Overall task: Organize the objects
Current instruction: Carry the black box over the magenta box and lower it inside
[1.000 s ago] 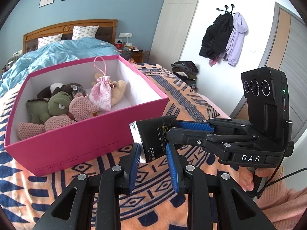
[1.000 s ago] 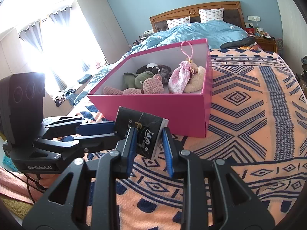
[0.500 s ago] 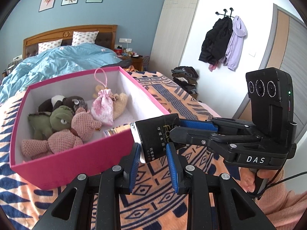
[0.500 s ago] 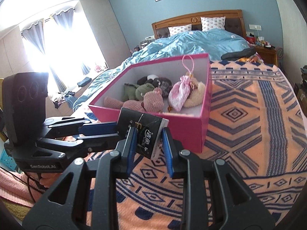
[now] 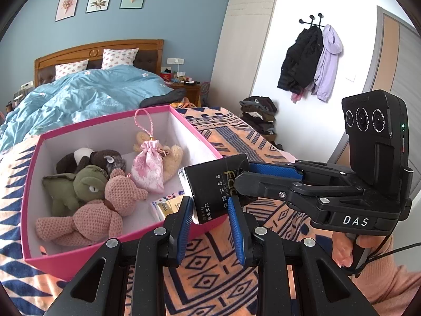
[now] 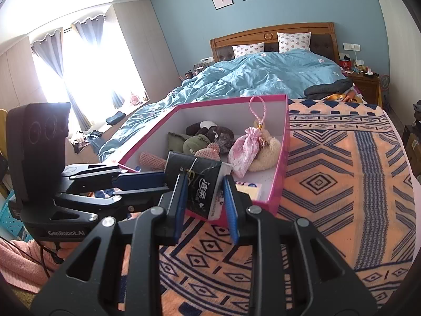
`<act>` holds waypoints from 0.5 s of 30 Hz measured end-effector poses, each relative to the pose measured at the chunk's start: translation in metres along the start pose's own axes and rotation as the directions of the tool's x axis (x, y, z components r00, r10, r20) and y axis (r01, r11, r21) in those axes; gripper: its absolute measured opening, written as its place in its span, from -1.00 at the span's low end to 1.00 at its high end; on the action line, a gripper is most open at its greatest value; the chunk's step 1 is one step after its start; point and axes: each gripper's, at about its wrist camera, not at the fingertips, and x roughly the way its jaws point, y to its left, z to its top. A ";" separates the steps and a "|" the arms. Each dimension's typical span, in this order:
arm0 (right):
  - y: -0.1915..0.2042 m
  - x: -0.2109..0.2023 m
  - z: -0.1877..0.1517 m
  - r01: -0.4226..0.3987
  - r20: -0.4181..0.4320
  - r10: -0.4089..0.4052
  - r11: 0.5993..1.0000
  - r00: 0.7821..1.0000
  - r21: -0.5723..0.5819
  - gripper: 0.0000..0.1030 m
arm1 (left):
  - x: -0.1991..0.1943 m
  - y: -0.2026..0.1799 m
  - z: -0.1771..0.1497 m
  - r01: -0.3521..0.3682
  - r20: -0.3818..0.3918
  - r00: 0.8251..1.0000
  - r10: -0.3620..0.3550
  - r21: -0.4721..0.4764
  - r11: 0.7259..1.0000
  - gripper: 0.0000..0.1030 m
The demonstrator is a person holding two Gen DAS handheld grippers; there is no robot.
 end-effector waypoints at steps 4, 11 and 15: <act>-0.003 0.004 0.005 0.000 -0.001 0.000 1.000 1.000 -0.001 -0.41 | 0.005 0.005 0.005 -0.001 -0.008 1.000 0.001 -0.006 1.000 -0.48; -0.008 0.014 0.010 0.019 -0.012 -0.019 1.000 1.000 0.004 -0.41 | 0.013 0.009 0.010 -0.008 -0.014 1.000 0.008 -0.008 1.000 -0.48; -0.013 0.020 0.012 0.024 -0.021 -0.024 1.000 0.999 0.013 -0.41 | 0.017 0.013 0.014 -0.009 -0.020 1.000 0.009 -0.015 1.000 -0.48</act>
